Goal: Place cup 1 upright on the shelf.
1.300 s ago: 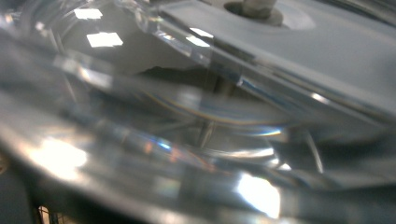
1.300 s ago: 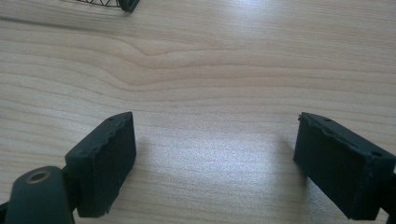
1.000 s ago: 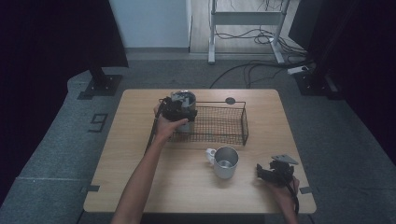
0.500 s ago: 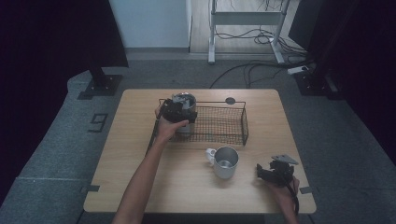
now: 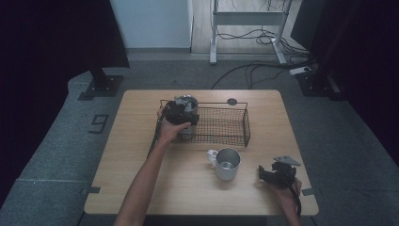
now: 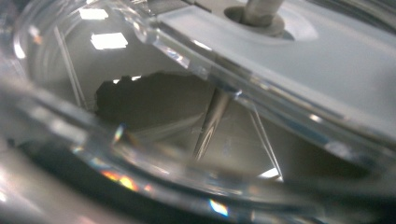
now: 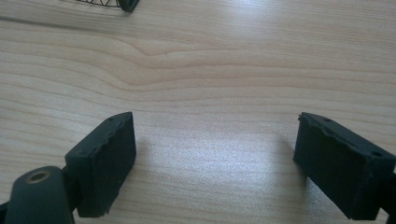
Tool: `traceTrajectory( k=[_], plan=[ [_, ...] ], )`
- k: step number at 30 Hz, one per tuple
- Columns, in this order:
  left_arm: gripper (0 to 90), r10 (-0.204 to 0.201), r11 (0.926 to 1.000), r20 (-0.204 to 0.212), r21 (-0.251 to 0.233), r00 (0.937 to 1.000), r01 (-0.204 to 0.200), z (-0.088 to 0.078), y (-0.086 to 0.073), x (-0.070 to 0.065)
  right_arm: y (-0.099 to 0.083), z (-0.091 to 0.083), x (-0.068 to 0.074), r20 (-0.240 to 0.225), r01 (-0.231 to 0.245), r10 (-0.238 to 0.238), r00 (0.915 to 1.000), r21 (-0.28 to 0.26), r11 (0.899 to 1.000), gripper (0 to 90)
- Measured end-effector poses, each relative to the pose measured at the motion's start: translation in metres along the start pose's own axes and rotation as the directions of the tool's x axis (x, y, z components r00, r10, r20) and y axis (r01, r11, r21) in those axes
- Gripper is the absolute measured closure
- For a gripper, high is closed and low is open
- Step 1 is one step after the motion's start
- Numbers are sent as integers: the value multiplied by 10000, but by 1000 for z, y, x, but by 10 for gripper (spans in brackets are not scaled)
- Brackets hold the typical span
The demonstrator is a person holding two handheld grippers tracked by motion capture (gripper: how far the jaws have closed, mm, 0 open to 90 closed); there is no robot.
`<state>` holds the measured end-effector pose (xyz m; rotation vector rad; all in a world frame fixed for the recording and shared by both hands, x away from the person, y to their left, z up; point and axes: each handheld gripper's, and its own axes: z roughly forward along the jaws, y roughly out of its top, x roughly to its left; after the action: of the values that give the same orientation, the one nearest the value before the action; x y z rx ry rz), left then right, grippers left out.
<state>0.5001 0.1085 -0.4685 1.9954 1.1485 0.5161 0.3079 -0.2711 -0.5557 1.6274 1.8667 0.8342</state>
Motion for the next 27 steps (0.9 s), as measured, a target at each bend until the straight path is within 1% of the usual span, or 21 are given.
traceTrajectory(
  k=[8, 11, 14, 19, 27],
  plan=[
    [34, -53, 9999, 77, 104, 10000, 52, -1, 0, 1, 0, 0, 0, 1, 4, -4, 10000, 1, 10000, 125],
    [33, 70, 9998, 53, 166, 10000, -71, -2, -2, 0, 0, 0, 0, 2, 0, 0, 10000, 2, 10000, 125],
    [33, 172, 9998, -12, 92, 9999, -172, -3, -4, -2, 0, 0, 0, 2, 3, -3, 10000, 0, 10000, 125],
    [34, 177, 9998, -49, -7, 9998, -177, -5, -8, -2, 0, 0, 0, 3, 3, -3, 10000, 1, 10000, 125],
    [35, -6, 9998, -19, -184, 10000, 5, -8, -14, -1, 0, 0, 0, 4, 1, -1, 10000, 3, 10000, 125]
  ],
)
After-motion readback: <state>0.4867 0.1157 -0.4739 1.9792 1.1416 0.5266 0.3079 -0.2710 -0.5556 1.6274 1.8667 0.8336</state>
